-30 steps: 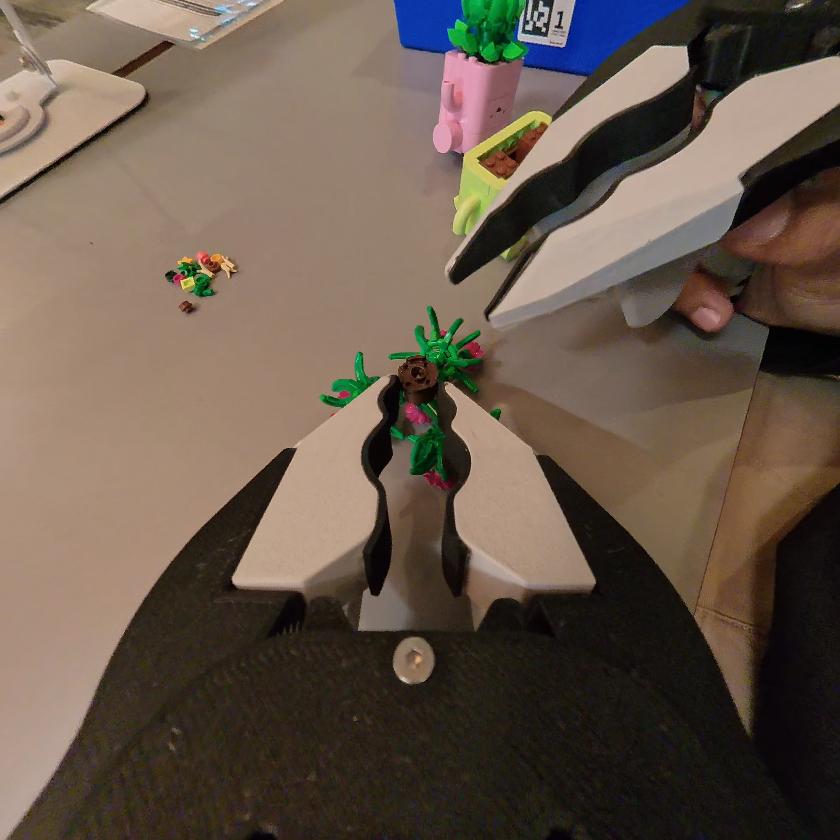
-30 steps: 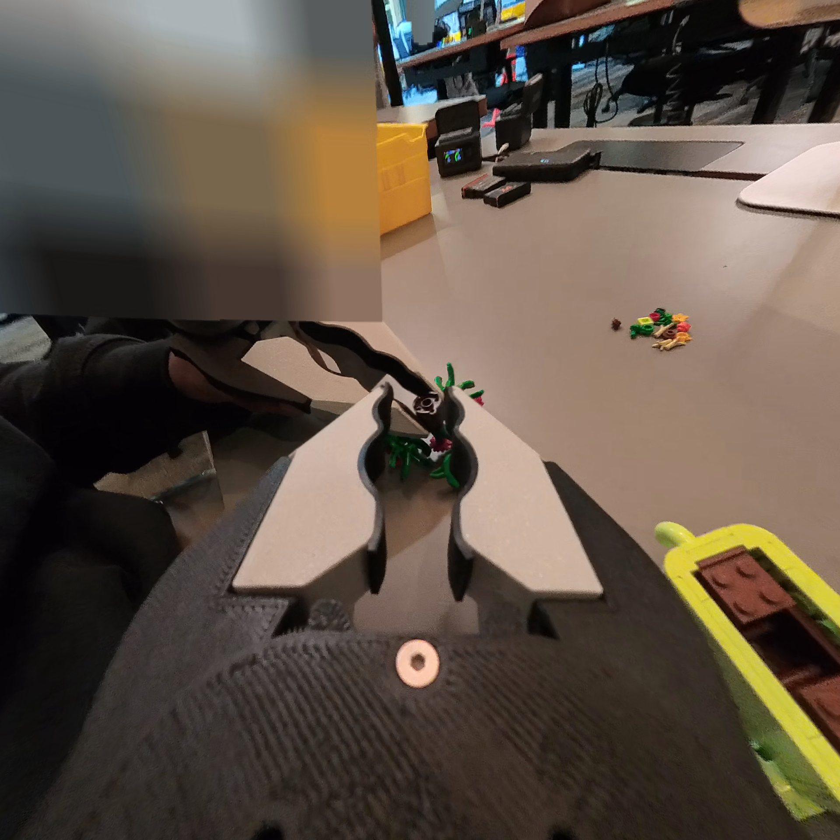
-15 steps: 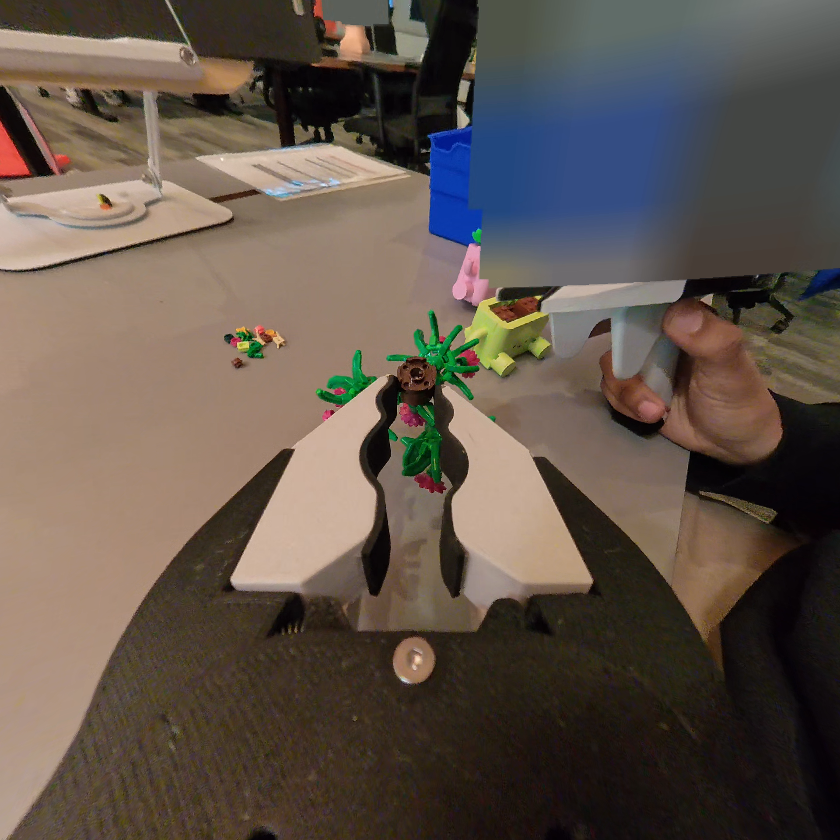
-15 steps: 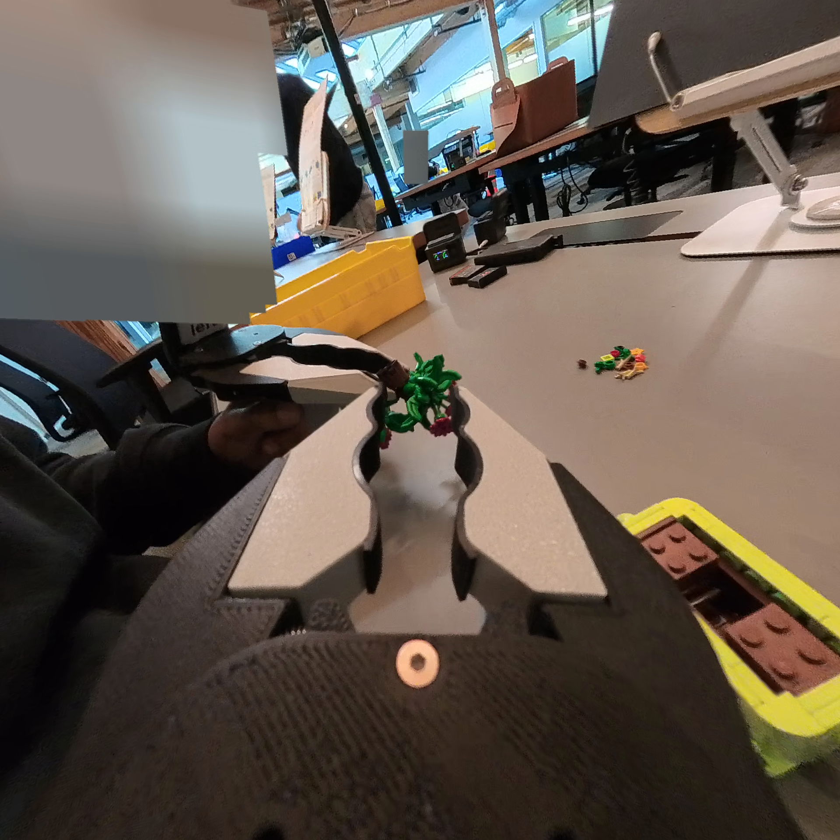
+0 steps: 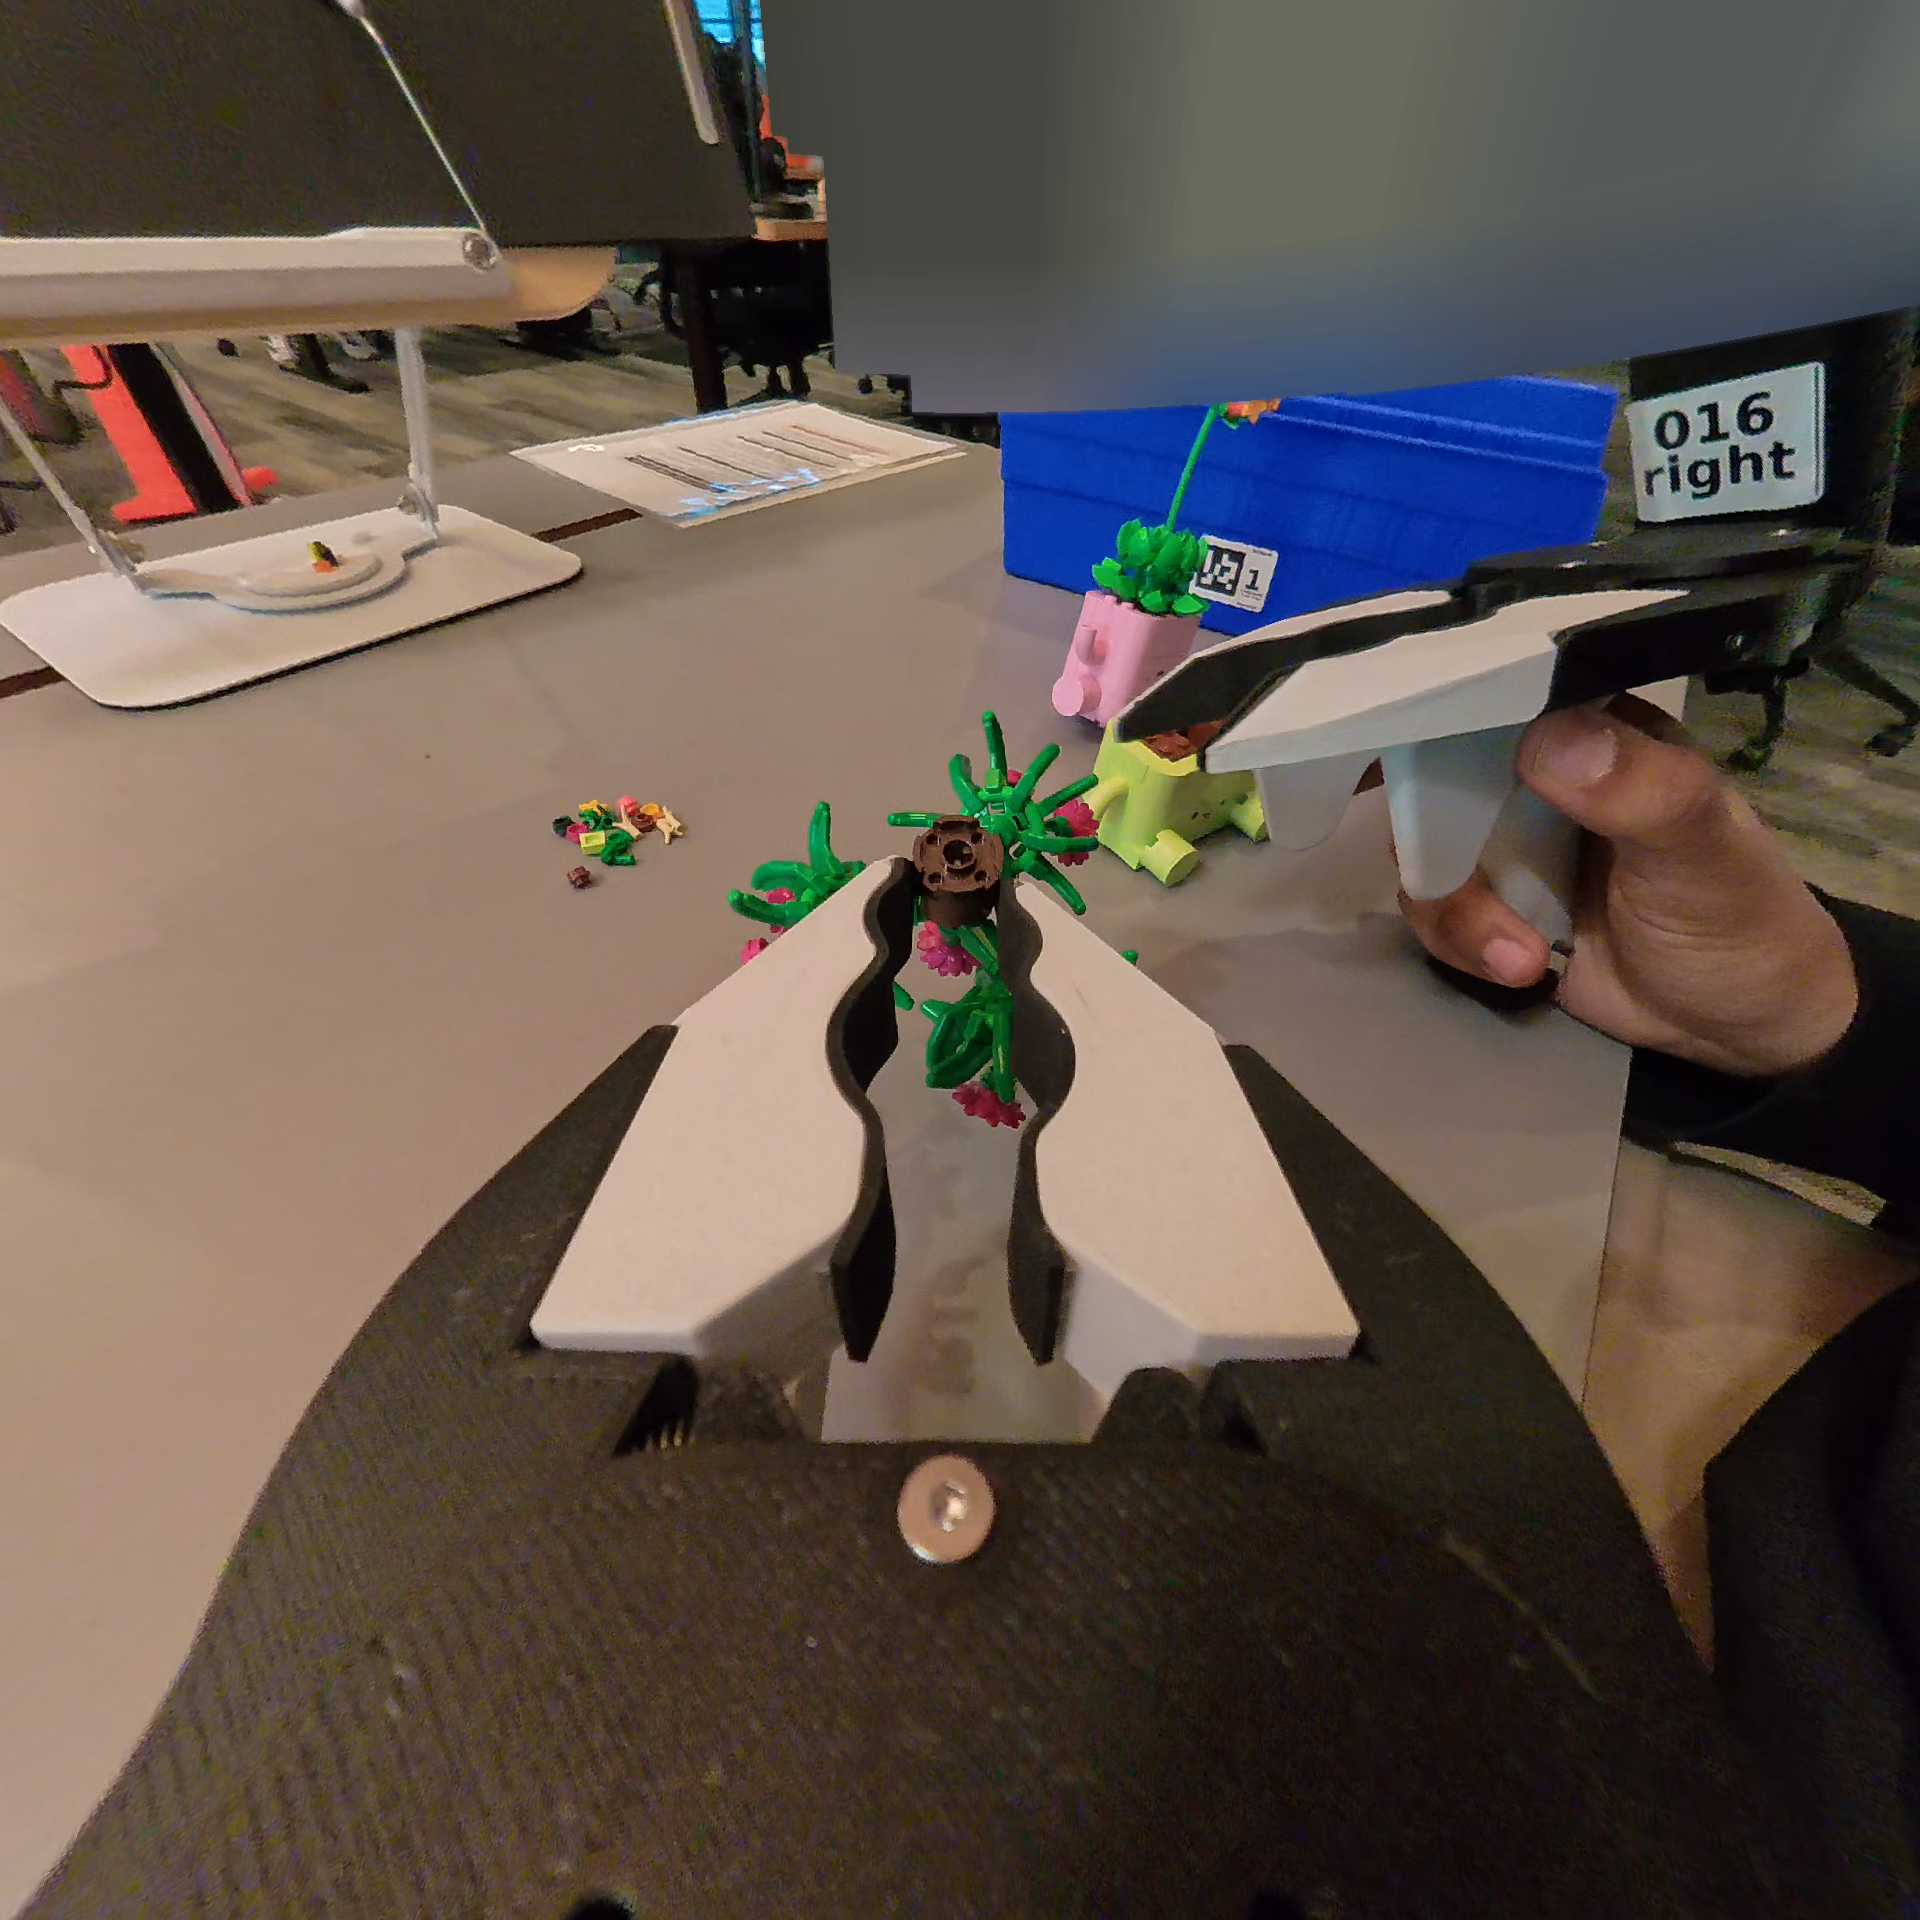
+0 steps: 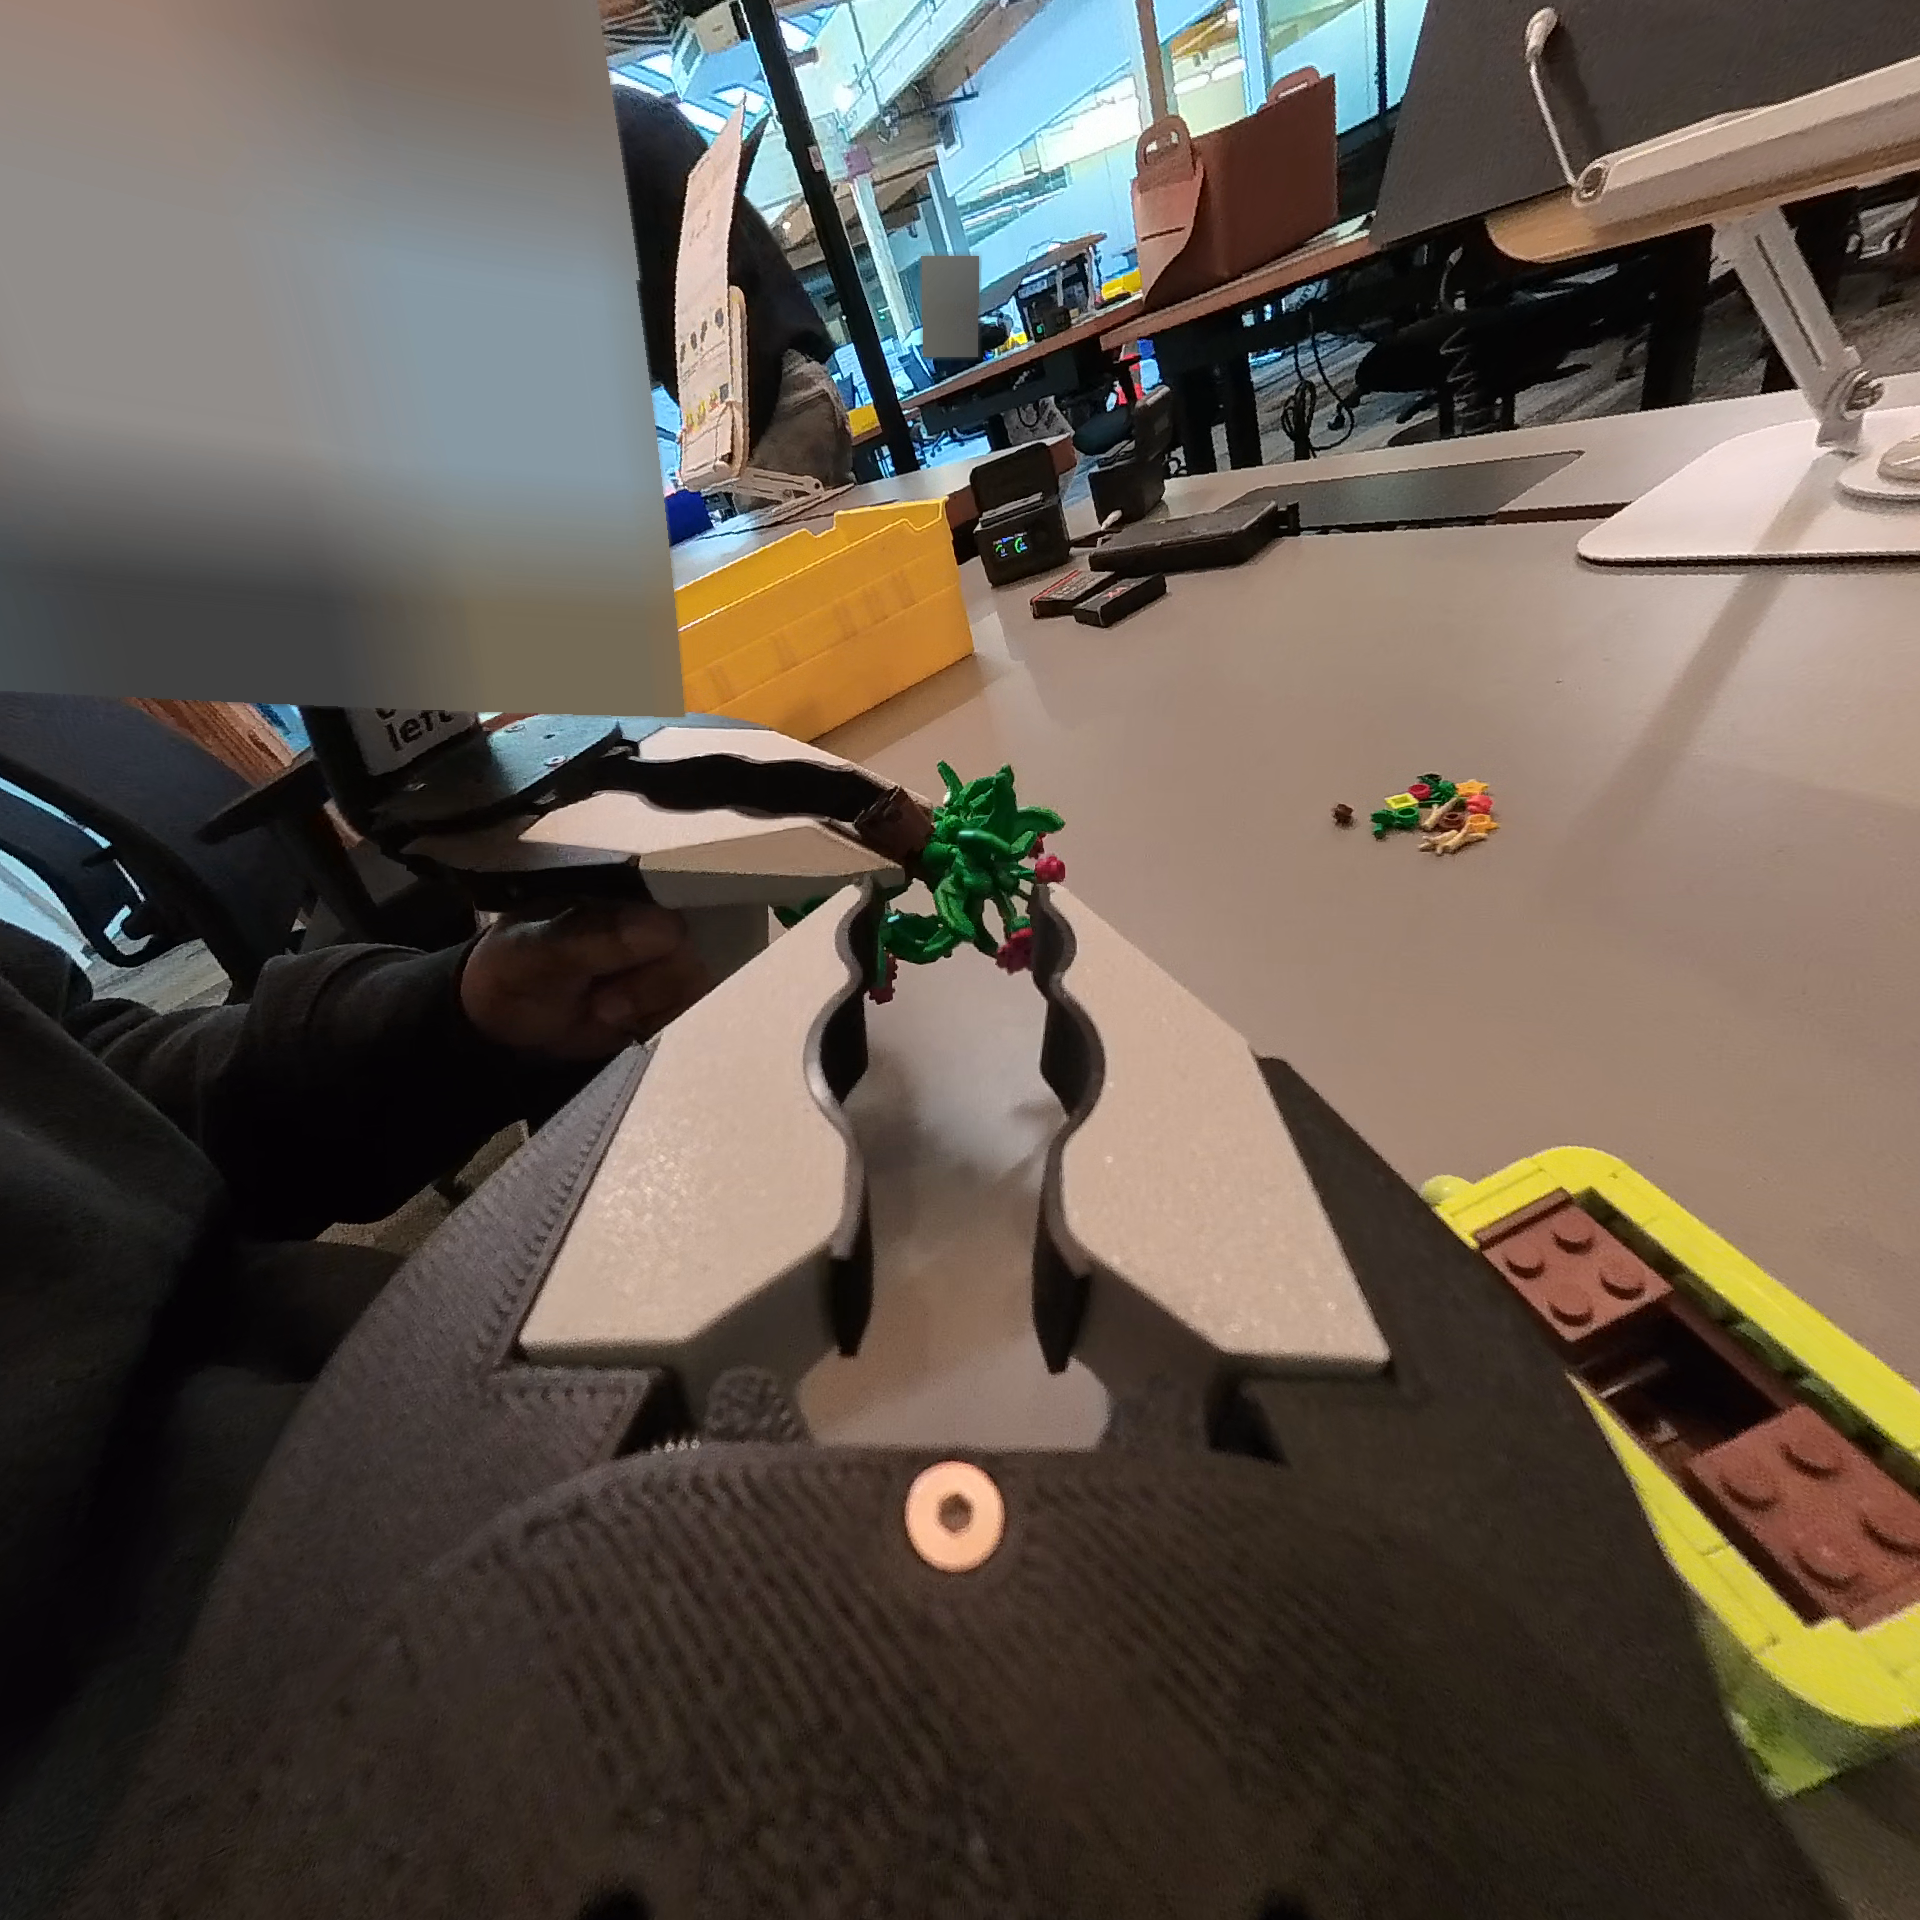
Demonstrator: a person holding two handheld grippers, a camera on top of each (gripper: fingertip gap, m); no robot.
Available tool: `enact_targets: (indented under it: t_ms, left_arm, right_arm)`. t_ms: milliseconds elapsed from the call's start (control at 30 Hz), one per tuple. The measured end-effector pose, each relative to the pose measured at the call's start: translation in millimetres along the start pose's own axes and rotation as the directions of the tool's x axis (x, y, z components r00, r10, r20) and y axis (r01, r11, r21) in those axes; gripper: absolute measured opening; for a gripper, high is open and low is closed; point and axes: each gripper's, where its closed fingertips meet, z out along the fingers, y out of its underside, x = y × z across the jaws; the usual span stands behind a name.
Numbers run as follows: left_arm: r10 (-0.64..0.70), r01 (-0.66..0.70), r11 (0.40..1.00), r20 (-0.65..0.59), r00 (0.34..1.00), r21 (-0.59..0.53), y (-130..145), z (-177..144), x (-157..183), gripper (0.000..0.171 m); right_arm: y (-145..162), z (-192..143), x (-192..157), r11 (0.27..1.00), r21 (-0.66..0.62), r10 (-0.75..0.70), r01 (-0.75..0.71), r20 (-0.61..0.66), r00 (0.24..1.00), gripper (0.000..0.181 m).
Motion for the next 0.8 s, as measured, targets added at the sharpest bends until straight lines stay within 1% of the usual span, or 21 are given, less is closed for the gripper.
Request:
enact_targets:
  t_ms: [233,433,533,667,800]
  left_arm:
    - [0.087,-0.087,0.996,0.028,0.996,0.008,-1.3,1.0,6.1,0.012]
    - [0.226,-0.227,0.974,0.076,0.971,0.008,-1.7,3.2,14.7,0.012]
    - [0.327,-0.329,0.944,0.111,0.939,0.0,-0.5,5.3,20.5,0.012]
    - [0.465,-0.471,0.882,0.18,0.867,-0.012,0.5,7.3,26.6,0.012]
    - [0.51,-0.519,0.855,0.222,0.831,-0.021,0.1,7.8,27.0,0.012]
  right_arm:
    - [2.8,2.2,-1.0,1.0,-0.021,-0.012,0.012,-0.002,1.0,0.027]
    - [4.6,3.8,0.9,0.999,-0.036,0.004,-0.004,-0.004,1.0,0.027]
    - [5.3,4.4,2.0,0.999,-0.042,0.014,-0.014,-0.006,1.0,0.027]
    - [6.5,4.9,3.9,0.998,-0.049,0.033,-0.033,-0.006,0.999,0.025]
    - [5.9,4.4,6.6,0.998,-0.044,0.043,-0.044,-0.02,0.999,0.024]
